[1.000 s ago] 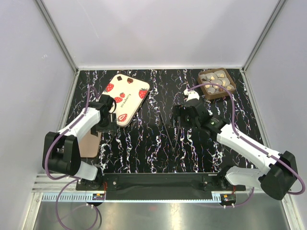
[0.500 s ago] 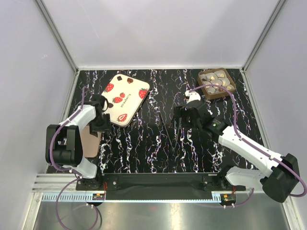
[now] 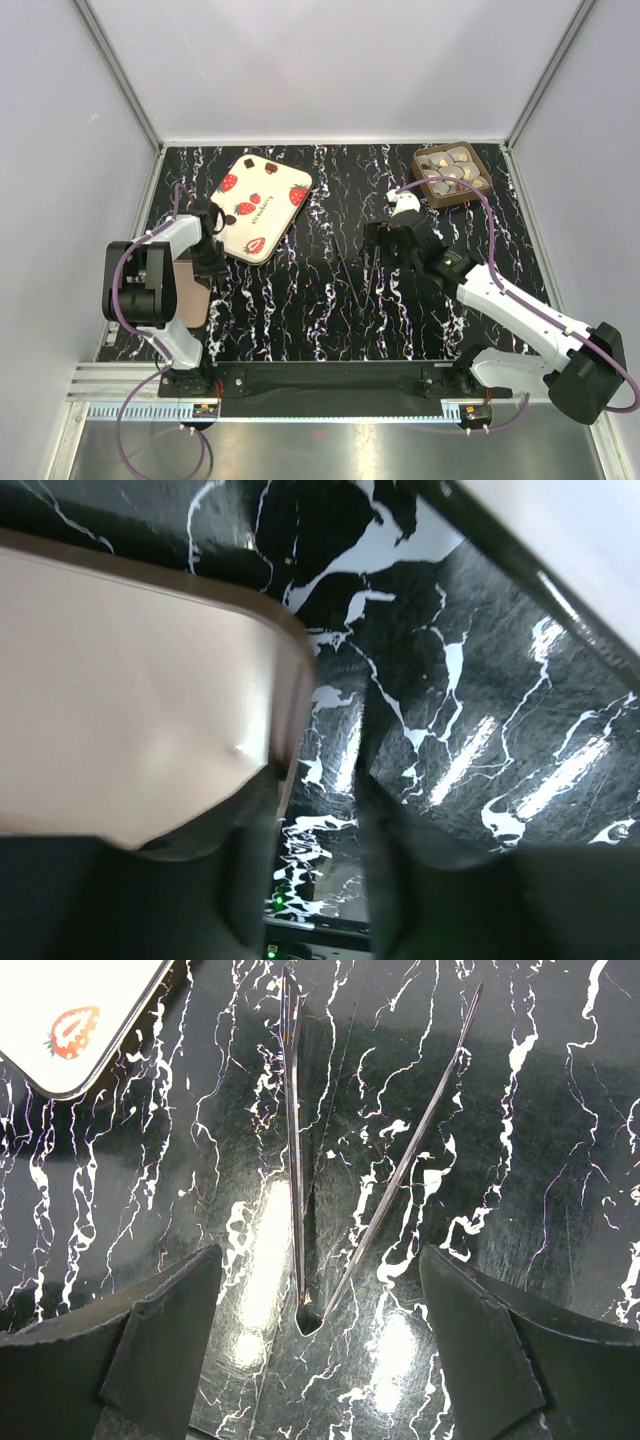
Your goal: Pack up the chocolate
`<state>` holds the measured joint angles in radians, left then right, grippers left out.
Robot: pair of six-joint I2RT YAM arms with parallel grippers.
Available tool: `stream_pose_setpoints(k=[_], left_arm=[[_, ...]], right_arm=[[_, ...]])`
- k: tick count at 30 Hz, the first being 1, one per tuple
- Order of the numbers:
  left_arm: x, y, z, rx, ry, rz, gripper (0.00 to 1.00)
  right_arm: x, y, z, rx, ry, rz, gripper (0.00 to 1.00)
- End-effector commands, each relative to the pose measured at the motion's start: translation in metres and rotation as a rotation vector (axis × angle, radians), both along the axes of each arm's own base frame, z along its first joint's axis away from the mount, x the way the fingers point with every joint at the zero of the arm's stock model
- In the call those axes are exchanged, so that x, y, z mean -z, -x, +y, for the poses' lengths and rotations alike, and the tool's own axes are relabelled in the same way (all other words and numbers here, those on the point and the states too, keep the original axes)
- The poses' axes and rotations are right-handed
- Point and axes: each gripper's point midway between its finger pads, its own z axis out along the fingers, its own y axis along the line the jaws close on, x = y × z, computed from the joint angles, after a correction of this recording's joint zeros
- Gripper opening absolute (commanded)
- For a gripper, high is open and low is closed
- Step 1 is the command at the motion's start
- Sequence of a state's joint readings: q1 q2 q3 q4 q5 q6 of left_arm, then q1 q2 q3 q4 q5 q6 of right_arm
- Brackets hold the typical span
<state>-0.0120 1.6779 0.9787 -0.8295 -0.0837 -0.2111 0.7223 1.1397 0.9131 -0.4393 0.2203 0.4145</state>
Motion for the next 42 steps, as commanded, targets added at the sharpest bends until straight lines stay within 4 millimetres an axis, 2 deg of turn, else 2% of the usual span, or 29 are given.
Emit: stream_pose_setpoints(k=[1, 5, 9, 10, 12, 13, 15, 16, 18, 19, 21, 22, 23, 25, 26, 29, 30, 31, 32, 33, 35, 36, 37, 38, 39, 41, 42], left_arm=[[-0.006, -0.015, 0.002, 0.002, -0.011, -0.044, 0.35], [-0.018, -0.01, 0.018, -0.014, -0.105, -0.031, 0.15], [-0.04, -0.005, 0.022, -0.033, -0.128, -0.058, 0.03], [-0.052, -0.011, 0.022, -0.041, -0.127, -0.098, 0.02], [-0.065, -0.009, 0.021, -0.041, -0.124, -0.111, 0.0], [-0.08, -0.015, 0.02, -0.042, -0.115, -0.157, 0.0], [-0.095, -0.014, 0.012, -0.028, -0.066, -0.183, 0.0], [-0.114, -0.021, 0.007, -0.022, -0.041, -0.246, 0.0], [-0.133, -0.023, -0.013, 0.012, 0.068, -0.301, 0.0], [-0.155, -0.028, -0.022, 0.033, 0.115, -0.372, 0.0], [-0.179, -0.031, -0.056, 0.104, 0.268, -0.446, 0.0], [-0.199, -0.031, -0.07, 0.139, 0.327, -0.511, 0.0], [-0.212, -0.026, -0.095, 0.196, 0.439, -0.531, 0.0], [-0.238, -0.026, -0.12, 0.24, 0.553, -0.612, 0.0], [-0.25, -0.022, -0.142, 0.287, 0.637, -0.629, 0.0], [-0.271, -0.009, -0.18, 0.421, 0.724, -0.64, 0.0], [-0.272, -0.006, -0.189, 0.459, 0.74, -0.626, 0.0], [-0.281, 0.003, -0.205, 0.532, 0.792, -0.616, 0.0], [-0.285, 0.004, -0.212, 0.571, 0.813, -0.628, 0.0], [-0.285, 0.007, -0.218, 0.593, 0.84, -0.623, 0.0], [-0.294, 0.015, -0.233, 0.668, 0.925, -0.641, 0.0], [-0.295, 0.02, -0.237, 0.686, 0.95, -0.644, 0.0], [-0.301, 0.025, -0.243, 0.725, 0.992, -0.655, 0.0], [-0.304, 0.029, -0.245, 0.745, 1.013, -0.657, 0.0], [-0.306, 0.034, -0.246, 0.766, 1.032, -0.659, 0.0], [-0.314, 0.046, -0.25, 0.812, 1.095, -0.649, 0.0], [-0.317, 0.052, -0.251, 0.827, 1.115, -0.647, 0.0]], right_arm=[[-0.012, -0.004, 0.0, 0.008, -0.004, -0.048, 0.87], [-0.016, -0.004, 0.0, 0.005, -0.007, -0.049, 0.87], [-0.02, 0.0, 0.002, -0.006, -0.023, -0.041, 0.87], [-0.023, 0.001, 0.005, -0.018, -0.037, -0.038, 0.87], [-0.026, 0.004, 0.008, -0.029, -0.054, -0.027, 0.88], [-0.03, 0.007, 0.012, -0.051, -0.077, -0.022, 0.88], [-0.037, 0.01, 0.017, -0.071, -0.111, -0.026, 0.87], [-0.043, 0.014, 0.019, -0.091, -0.135, -0.031, 0.88], [-0.054, 0.015, 0.024, -0.11, -0.176, -0.051, 0.87], [-0.063, 0.019, 0.028, -0.134, -0.21, -0.065, 0.87], [-0.079, 0.02, 0.033, -0.15, -0.267, -0.101, 0.87], [-0.088, 0.022, 0.035, -0.166, -0.296, -0.118, 0.87], [-0.102, 0.019, 0.038, -0.185, -0.319, -0.166, 0.87], [-0.123, 0.028, 0.047, -0.277, -0.362, -0.213, 0.87], [-0.133, 0.027, 0.049, -0.3, -0.365, -0.255, 0.87], [-0.165, 0.024, 0.05, -0.341, -0.388, -0.36, 0.87], [-0.185, 0.022, 0.05, -0.359, -0.397, -0.408, 0.87], [-0.19, 0.021, 0.055, -0.419, -0.364, -0.437, 0.87], [-0.194, 0.018, 0.055, -0.438, -0.338, -0.445, 0.87], [-0.215, 0.017, 0.06, -0.484, -0.337, -0.483, 0.87], [-0.229, 0.008, 0.055, -0.536, -0.287, -0.56, 0.88], [-0.236, 0.014, 0.063, -0.634, -0.31, -0.582, 0.9], [-0.251, 0.003, 0.059, -0.664, -0.304, -0.692, 0.9], [-0.254, 0.004, 0.061, -0.712, -0.31, -0.736, 0.9], [-0.248, 0.004, 0.065, -0.758, -0.311, -0.751, 0.9], [-0.263, -0.004, 0.058, -0.807, -0.284, -0.85, 0.91], [-0.255, 0.01, 0.065, -0.949, -0.295, -0.841, 0.91]])
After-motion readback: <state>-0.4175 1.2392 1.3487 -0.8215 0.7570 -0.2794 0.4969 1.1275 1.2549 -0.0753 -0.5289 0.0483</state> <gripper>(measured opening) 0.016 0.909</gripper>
